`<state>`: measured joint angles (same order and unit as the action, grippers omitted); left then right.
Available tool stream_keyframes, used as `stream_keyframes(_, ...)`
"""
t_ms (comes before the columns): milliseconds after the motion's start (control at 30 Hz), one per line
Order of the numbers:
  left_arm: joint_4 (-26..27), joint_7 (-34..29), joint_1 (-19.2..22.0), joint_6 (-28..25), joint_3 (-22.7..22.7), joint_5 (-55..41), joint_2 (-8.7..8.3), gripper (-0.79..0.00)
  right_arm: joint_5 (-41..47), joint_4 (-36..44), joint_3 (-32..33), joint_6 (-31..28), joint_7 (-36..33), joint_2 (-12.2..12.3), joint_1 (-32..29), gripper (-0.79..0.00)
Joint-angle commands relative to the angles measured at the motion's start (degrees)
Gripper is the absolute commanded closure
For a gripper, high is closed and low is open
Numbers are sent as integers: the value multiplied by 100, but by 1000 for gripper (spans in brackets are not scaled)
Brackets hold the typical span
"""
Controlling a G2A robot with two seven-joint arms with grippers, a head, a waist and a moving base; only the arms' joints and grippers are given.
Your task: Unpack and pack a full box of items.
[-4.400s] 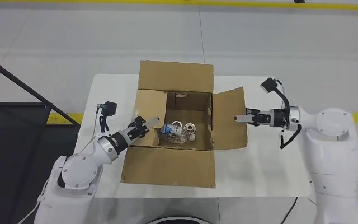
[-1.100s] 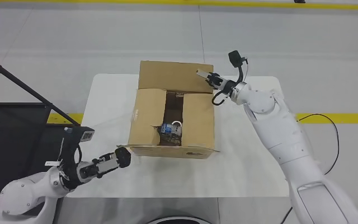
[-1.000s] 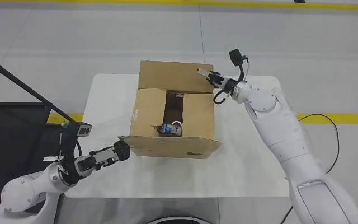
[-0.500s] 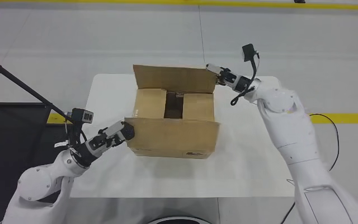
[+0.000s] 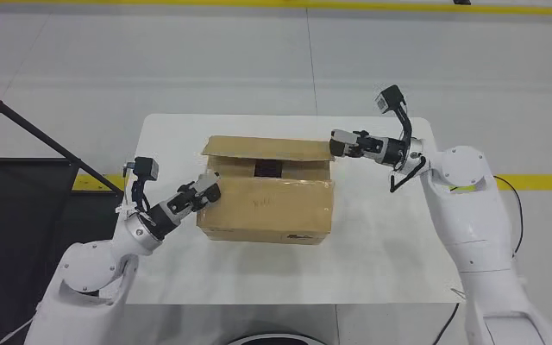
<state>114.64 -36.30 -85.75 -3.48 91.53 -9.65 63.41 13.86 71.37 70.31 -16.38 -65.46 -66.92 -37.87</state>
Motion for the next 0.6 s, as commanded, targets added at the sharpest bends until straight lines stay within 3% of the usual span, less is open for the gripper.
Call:
stream_keyframes(0,-41,77,83,50,-116,163,4,-785,-105,130,-42,182,-32,15,-51,-785)
stream_keyframes(267,-245,351,365,220,-465,731,16,-785,-426,525,-318,1002,44,25,-144,-785)
stream_keyframes(567,-270,640,450,173,-603,961,31,-785,-438,767,-512,1247,-135,39,-240,-785)
